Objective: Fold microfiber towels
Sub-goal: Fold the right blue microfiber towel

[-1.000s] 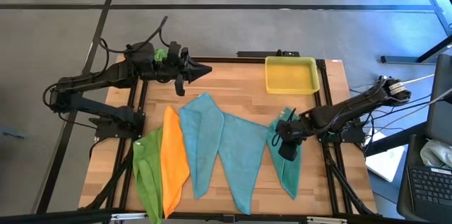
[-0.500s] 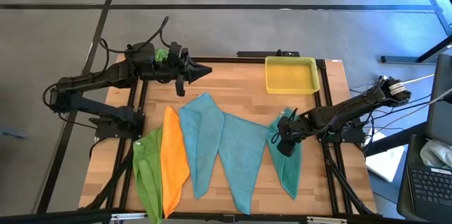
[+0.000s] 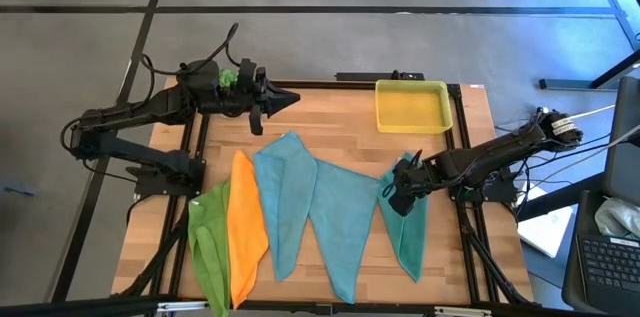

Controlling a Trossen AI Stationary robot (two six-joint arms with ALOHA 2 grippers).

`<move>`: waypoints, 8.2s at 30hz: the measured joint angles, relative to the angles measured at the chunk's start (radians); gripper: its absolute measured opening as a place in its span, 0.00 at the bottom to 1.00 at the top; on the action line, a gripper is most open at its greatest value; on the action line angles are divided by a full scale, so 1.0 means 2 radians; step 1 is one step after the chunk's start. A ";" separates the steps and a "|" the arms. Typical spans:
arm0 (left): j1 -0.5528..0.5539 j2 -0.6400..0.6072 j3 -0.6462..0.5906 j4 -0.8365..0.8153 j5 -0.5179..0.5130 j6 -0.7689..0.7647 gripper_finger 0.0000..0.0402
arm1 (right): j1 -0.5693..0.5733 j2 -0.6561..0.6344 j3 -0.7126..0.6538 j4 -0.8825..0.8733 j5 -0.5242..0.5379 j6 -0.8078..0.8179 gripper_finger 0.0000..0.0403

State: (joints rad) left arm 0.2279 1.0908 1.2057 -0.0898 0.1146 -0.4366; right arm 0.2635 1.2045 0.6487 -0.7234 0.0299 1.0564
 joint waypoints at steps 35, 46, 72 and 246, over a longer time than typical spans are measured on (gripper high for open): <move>-0.016 0.000 0.000 0.000 -0.001 -0.016 0.00 | -0.077 0.084 0.002 -0.019 -0.121 -0.060 0.46; -0.016 0.000 0.000 0.000 -0.010 -0.016 0.00 | -0.077 0.084 -0.014 0.032 -0.130 -0.068 0.46; -0.016 0.000 0.000 -0.004 -0.011 -0.017 0.00 | -0.077 0.083 -0.019 0.004 -0.143 -0.075 0.46; -0.045 0.000 0.000 -0.019 -0.075 -0.010 0.00 | -0.034 0.044 0.087 -0.023 -0.048 -0.099 0.00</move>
State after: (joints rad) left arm 0.1387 1.0912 1.2060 -0.1272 -0.0360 -0.4561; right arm 0.1963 1.2930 0.8229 -0.7695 -0.0655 0.8585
